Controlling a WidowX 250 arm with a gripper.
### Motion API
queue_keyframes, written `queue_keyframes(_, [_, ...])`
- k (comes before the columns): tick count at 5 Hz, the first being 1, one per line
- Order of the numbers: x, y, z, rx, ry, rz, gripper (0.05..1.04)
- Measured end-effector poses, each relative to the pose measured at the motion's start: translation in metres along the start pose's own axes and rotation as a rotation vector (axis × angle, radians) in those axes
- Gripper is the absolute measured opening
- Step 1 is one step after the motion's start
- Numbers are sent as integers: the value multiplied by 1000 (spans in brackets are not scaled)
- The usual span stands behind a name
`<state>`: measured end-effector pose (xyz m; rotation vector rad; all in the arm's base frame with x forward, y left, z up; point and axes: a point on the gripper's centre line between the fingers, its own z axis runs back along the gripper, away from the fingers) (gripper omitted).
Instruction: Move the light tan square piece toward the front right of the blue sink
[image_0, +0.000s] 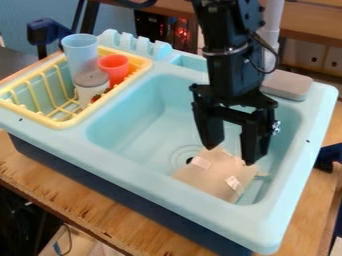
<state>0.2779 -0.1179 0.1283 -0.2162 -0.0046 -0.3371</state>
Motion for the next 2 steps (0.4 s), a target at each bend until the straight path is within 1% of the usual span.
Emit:
queue_keyframes(1, [0, 7, 25, 192, 65, 76, 1000])
queue_keyframes(2, [-6, 2, 37, 269, 95, 53, 1000])
